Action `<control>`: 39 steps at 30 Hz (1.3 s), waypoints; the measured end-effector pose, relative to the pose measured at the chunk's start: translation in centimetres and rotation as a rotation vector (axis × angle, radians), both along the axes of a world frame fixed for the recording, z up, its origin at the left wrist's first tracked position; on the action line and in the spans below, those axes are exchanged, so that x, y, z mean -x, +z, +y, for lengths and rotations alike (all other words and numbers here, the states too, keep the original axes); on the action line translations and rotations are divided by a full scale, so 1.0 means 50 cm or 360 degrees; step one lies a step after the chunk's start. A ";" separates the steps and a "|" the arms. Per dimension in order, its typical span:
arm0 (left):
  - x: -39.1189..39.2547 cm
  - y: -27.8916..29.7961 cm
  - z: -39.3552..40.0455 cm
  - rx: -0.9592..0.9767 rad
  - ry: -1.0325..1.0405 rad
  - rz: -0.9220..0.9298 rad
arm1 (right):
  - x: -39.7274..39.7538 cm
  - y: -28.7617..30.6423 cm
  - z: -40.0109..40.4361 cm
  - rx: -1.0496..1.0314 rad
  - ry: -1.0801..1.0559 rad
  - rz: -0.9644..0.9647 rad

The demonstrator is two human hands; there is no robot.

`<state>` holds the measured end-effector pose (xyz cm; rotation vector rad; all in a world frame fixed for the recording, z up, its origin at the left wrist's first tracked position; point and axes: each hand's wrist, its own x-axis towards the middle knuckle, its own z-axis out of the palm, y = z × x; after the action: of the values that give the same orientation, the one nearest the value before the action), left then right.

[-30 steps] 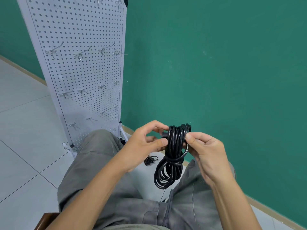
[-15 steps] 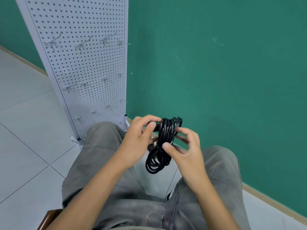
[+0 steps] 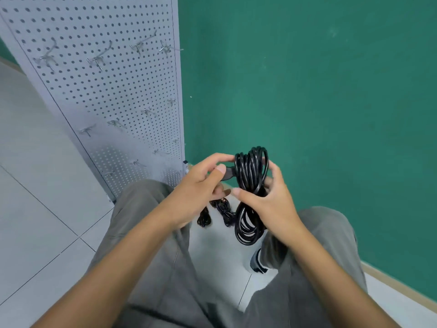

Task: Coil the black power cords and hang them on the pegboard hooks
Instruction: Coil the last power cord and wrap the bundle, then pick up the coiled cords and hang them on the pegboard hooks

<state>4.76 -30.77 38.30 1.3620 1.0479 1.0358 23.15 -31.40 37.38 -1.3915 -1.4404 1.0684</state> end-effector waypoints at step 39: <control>-0.223 -1.181 0.604 0.1931 0.0814 0.0228 | -0.266 -0.549 0.555 0.1015 0.0172 -0.0537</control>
<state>15.89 -0.56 -20.72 0.1681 1.7616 0.4258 36.46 -3.67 9.93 -2.0379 -1.4850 1.5006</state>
